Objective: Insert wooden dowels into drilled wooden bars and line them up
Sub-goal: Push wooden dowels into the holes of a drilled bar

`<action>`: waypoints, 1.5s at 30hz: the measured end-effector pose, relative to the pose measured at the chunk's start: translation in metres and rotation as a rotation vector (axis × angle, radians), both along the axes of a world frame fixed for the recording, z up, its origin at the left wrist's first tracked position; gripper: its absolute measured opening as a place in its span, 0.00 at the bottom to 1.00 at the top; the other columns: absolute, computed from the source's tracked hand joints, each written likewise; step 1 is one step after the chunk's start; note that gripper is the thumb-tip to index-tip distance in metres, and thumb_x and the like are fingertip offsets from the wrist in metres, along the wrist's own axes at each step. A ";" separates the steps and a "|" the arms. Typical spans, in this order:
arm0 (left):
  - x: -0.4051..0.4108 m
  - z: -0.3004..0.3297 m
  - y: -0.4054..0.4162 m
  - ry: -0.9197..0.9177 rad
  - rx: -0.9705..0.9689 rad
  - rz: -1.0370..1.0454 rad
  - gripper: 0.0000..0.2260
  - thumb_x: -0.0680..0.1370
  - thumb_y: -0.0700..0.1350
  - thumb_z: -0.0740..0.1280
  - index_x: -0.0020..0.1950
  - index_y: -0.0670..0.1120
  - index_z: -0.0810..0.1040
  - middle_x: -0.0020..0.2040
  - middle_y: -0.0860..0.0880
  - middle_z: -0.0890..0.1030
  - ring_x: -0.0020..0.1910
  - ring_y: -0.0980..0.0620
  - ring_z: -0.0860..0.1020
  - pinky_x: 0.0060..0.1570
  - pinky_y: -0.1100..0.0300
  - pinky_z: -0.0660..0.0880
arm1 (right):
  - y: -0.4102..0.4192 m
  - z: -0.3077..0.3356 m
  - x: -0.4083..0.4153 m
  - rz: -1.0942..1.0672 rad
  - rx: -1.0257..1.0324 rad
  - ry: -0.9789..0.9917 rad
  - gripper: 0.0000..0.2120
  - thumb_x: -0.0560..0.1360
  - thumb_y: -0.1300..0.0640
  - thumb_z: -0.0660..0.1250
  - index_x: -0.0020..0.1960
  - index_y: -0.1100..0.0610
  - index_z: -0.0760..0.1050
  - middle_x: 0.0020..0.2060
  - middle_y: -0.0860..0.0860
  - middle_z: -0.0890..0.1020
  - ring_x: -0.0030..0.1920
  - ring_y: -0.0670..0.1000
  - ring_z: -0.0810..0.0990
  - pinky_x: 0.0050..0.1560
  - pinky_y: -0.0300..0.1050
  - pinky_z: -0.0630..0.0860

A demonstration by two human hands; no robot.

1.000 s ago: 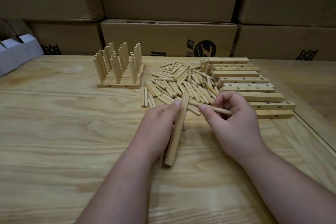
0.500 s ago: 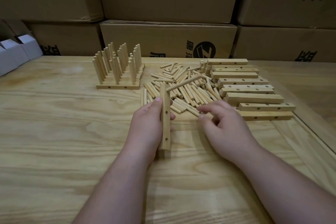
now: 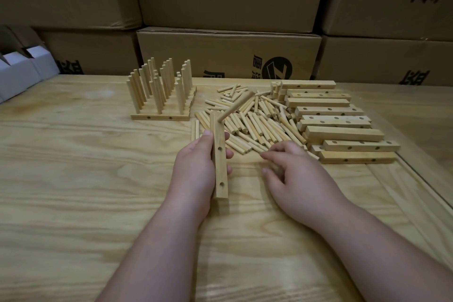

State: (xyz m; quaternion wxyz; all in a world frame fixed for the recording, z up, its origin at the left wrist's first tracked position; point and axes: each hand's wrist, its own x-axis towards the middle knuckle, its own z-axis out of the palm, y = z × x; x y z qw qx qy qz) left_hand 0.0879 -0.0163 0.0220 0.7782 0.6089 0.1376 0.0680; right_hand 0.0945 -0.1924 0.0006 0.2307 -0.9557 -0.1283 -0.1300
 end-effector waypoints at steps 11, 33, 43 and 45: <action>-0.002 0.002 -0.001 -0.001 0.020 -0.004 0.19 0.84 0.56 0.59 0.47 0.51 0.88 0.33 0.52 0.83 0.25 0.57 0.77 0.24 0.65 0.73 | -0.003 0.000 0.001 -0.208 -0.069 -0.035 0.14 0.77 0.44 0.66 0.58 0.47 0.82 0.52 0.44 0.74 0.57 0.49 0.74 0.51 0.49 0.78; -0.001 -0.001 -0.001 -0.011 0.056 0.006 0.19 0.84 0.55 0.60 0.45 0.52 0.88 0.33 0.52 0.83 0.26 0.57 0.78 0.25 0.66 0.73 | 0.004 0.006 -0.009 0.150 0.306 -0.126 0.05 0.79 0.54 0.66 0.52 0.44 0.74 0.40 0.36 0.76 0.44 0.39 0.74 0.38 0.30 0.66; 0.000 -0.003 -0.003 -0.032 0.045 0.013 0.15 0.82 0.55 0.64 0.45 0.52 0.88 0.34 0.52 0.84 0.30 0.59 0.80 0.27 0.65 0.75 | 0.004 0.008 -0.011 0.184 0.349 -0.242 0.10 0.75 0.56 0.65 0.53 0.52 0.82 0.39 0.45 0.77 0.41 0.47 0.76 0.38 0.32 0.69; -0.001 -0.004 -0.003 -0.044 0.071 -0.011 0.14 0.82 0.55 0.65 0.47 0.50 0.87 0.35 0.53 0.83 0.31 0.59 0.80 0.29 0.65 0.76 | 0.004 0.008 -0.011 0.198 0.355 -0.248 0.09 0.75 0.56 0.66 0.52 0.52 0.82 0.38 0.45 0.76 0.39 0.47 0.75 0.37 0.34 0.68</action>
